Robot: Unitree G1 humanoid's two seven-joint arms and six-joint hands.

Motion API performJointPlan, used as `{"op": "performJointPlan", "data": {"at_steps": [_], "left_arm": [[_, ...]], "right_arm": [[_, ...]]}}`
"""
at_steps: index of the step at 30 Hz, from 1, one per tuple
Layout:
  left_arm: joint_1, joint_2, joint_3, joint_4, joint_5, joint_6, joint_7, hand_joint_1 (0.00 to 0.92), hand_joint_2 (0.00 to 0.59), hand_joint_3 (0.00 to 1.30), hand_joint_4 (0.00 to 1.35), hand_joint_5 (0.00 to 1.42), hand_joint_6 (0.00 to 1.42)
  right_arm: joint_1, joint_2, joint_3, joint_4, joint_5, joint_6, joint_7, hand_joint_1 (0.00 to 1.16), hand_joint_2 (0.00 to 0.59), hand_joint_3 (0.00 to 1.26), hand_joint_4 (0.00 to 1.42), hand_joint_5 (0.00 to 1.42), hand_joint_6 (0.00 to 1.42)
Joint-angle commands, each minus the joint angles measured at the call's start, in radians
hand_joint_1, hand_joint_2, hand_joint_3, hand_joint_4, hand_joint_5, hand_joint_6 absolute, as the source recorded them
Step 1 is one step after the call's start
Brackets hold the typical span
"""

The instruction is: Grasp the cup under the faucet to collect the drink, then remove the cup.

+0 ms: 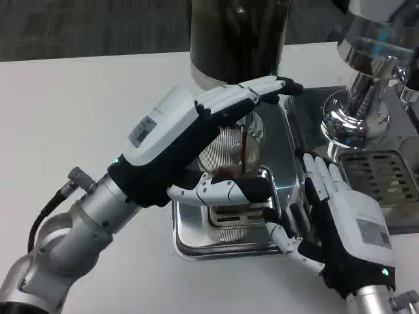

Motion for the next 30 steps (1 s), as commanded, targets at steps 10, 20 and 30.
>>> {"op": "performJointPlan", "data": {"at_steps": [10,20,30], "left_arm": [[0.025,0.029,-0.044,0.005,0.027,0.009,0.013,0.0,0.132,0.24,0.16,0.33,0.29],[0.031,0.034,-0.038,0.002,0.022,0.016,0.031,0.0,0.137,0.25,0.16,0.33,0.29],[0.039,0.042,-0.023,-0.014,0.03,0.026,0.048,0.0,0.14,0.26,0.17,0.33,0.29]], "right_arm": [[-0.128,0.019,-0.103,0.162,0.358,-0.231,0.138,0.52,0.253,0.0,0.0,0.0,0.16],[-0.208,0.022,-0.115,0.275,0.446,-0.291,0.26,0.58,0.226,0.0,0.0,0.0,0.13],[-0.277,0.033,-0.109,0.346,0.452,-0.295,0.338,0.64,0.209,0.0,0.0,0.0,0.1]]}}
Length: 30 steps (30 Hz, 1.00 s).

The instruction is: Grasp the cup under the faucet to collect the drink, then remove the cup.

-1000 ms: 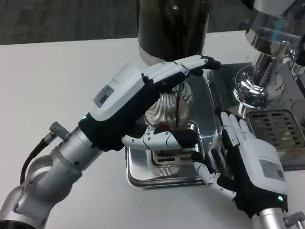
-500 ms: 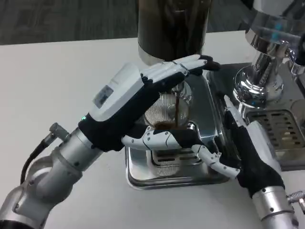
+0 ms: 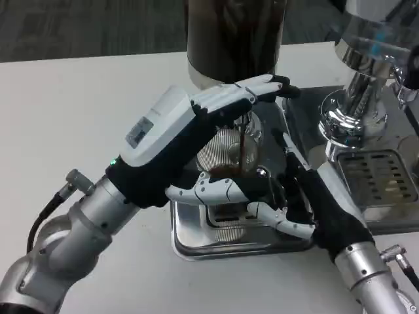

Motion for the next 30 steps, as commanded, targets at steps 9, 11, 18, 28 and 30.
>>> {"op": "performJointPlan", "data": {"at_steps": [9,11,18,28,30], "left_arm": [[0.039,0.029,0.003,-0.025,0.044,0.03,0.008,0.0,0.143,0.26,0.17,0.33,0.29],[0.041,0.031,0.003,-0.03,0.05,0.036,0.013,0.0,0.144,0.27,0.17,0.33,0.29],[0.051,0.037,0.009,-0.04,0.044,0.05,0.024,0.0,0.147,0.27,0.17,0.33,0.28],[0.09,0.019,0.131,-0.126,0.053,0.085,0.143,0.0,0.175,0.23,0.08,0.24,0.18],[0.095,0.018,0.15,-0.138,0.049,0.095,0.158,0.0,0.175,0.23,0.08,0.24,0.18]], "right_arm": [[-0.078,0.025,0.0,0.092,0.021,-0.041,0.041,0.67,0.205,0.0,0.0,0.0,0.09],[-0.089,0.033,-0.003,0.113,0.033,-0.049,0.049,0.67,0.205,0.0,0.0,0.0,0.1],[-0.13,0.048,-0.001,0.176,0.031,-0.078,0.047,0.67,0.202,0.0,0.0,0.0,0.1],[-0.143,0.068,-0.002,0.209,0.028,-0.104,0.034,0.67,0.203,0.0,0.0,0.0,0.1],[-0.144,0.068,-0.003,0.21,0.028,-0.107,0.032,0.66,0.205,0.0,0.0,0.0,0.1]]}}
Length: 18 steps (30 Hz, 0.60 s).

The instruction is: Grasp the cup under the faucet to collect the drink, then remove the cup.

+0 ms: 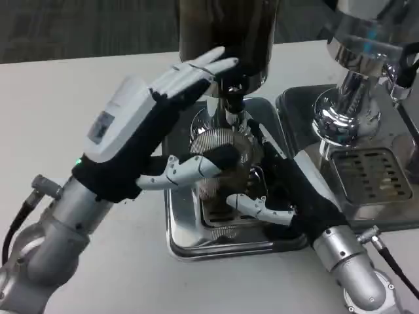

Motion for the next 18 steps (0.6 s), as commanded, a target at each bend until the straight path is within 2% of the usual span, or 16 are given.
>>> {"op": "performJointPlan", "data": {"at_steps": [1,7,12,18], "left_arm": [[0.019,0.0,0.055,-0.044,0.005,0.018,0.055,0.0,0.175,0.23,0.08,0.24,0.18],[0.042,0.0,0.089,-0.059,-0.006,0.023,0.08,0.0,0.188,0.23,0.05,0.21,0.15],[0.12,-0.021,0.158,-0.122,0.086,0.067,0.191,0.0,0.204,0.22,0.04,0.18,0.14],[0.189,0.007,0.191,-0.079,0.094,0.103,0.234,0.0,0.206,0.21,0.02,0.17,0.11]], "right_arm": [[-0.008,0.007,0.0,0.014,-0.001,-0.017,-0.006,0.66,0.206,0.0,0.0,0.0,0.1],[-0.009,0.01,0.002,0.016,-0.002,-0.023,-0.004,0.66,0.208,0.0,0.0,0.0,0.1],[-0.008,0.014,0.001,0.025,0.0,-0.029,-0.005,0.66,0.209,0.0,0.0,0.0,0.1],[-0.023,0.029,-0.002,0.056,-0.002,-0.057,-0.027,0.66,0.209,0.0,0.0,0.0,0.1]]}}
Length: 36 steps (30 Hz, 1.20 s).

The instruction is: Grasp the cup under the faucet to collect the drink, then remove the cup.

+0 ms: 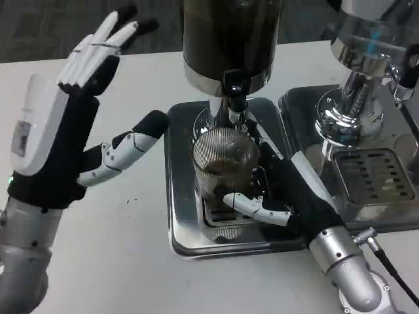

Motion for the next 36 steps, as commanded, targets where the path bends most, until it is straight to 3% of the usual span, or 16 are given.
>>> {"op": "performJointPlan", "data": {"at_steps": [1,10,25,36], "left_arm": [[0.05,0.03,0.023,0.045,0.013,0.026,0.034,0.0,0.212,0.21,0.01,0.16,0.11],[0.121,0.051,0.031,0.14,0.065,0.068,0.136,0.0,0.223,0.12,0.0,0.13,0.08],[0.128,0.067,-0.103,0.3,0.094,0.11,0.156,0.0,0.222,0.11,0.0,0.12,0.07],[0.144,0.075,-0.133,0.295,0.073,0.117,0.151,0.0,0.223,0.13,0.0,0.13,0.07]], "right_arm": [[-0.019,0.011,-0.001,0.03,-0.001,-0.034,-0.018,0.66,0.209,0.0,0.0,0.0,0.1],[-0.04,0.027,-0.006,0.078,-0.009,-0.049,-0.058,0.65,0.209,0.0,0.0,0.0,0.11],[-0.069,0.059,-0.022,0.148,-0.005,-0.101,-0.121,0.67,0.202,0.0,0.0,0.0,0.13],[-0.073,0.064,-0.008,0.173,0.017,-0.113,-0.061,0.72,0.179,0.0,0.0,0.0,0.16]]}}
